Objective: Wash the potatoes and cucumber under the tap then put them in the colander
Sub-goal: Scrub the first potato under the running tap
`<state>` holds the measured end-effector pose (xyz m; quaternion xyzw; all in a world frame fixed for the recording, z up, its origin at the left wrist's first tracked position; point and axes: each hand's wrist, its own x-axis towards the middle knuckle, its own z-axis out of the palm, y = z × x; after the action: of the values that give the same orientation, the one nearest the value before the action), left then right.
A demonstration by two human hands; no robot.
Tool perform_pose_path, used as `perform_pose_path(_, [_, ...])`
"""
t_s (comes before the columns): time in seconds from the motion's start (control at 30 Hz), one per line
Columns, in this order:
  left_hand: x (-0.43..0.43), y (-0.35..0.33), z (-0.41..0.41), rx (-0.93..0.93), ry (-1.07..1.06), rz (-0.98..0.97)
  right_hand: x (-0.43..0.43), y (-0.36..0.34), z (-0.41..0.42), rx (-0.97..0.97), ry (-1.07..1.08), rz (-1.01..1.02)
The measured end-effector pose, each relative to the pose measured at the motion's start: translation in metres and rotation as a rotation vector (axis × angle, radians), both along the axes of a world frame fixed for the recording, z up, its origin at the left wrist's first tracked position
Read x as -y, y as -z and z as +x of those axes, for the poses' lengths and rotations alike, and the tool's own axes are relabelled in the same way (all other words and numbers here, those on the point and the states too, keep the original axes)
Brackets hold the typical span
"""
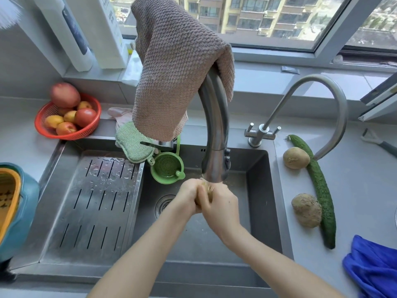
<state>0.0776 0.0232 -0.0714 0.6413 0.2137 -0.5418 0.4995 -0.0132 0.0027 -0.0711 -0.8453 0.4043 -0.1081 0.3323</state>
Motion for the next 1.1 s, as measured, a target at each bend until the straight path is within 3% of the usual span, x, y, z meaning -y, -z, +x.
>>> perform_pose_path(0.03, [0.0,-0.001,-0.001,0.0,0.029,0.002,0.001,0.0,0.001,0.004,-0.016,-0.041])
perform_pose_path(0.1, [-0.001,0.0,-0.009,0.205,0.166,0.052,0.007,-0.004,0.004,0.031,0.106,0.057])
perform_pose_path(0.23, [-0.023,0.011,-0.033,1.0,0.351,0.05,0.02,0.011,0.017,-0.031,0.482,0.597])
perform_pose_path(0.33, [-0.046,0.022,-0.032,1.225,0.554,-0.194,0.027,0.005,0.016,-0.119,0.672,1.085])
perform_pose_path(0.43, [-0.055,0.034,-0.021,1.287,0.653,-0.293,0.033,-0.009,0.011,-0.099,0.692,1.267])
perform_pose_path(0.63, [-0.026,0.014,-0.041,1.018,0.132,-0.304,0.021,-0.013,0.012,0.105,0.699,1.29])
perform_pose_path(0.73, [-0.013,0.021,-0.04,0.966,0.052,-0.229,0.022,-0.017,0.011,0.085,0.772,1.333])
perform_pose_path(0.8, [-0.009,0.023,-0.031,0.834,0.036,-0.224,0.027,-0.018,0.007,0.018,0.831,1.412])
perform_pose_path(0.93, [-0.021,0.014,-0.03,0.649,0.298,-0.511,0.037,-0.022,0.004,-0.11,0.84,1.596])
perform_pose_path(1.0, [-0.031,0.011,-0.03,0.748,0.489,-0.556,0.039,-0.024,0.003,-0.127,0.847,1.692])
perform_pose_path(1.1, [-0.038,0.006,-0.022,1.005,0.674,-0.436,0.037,-0.026,0.006,-0.128,0.833,1.774])
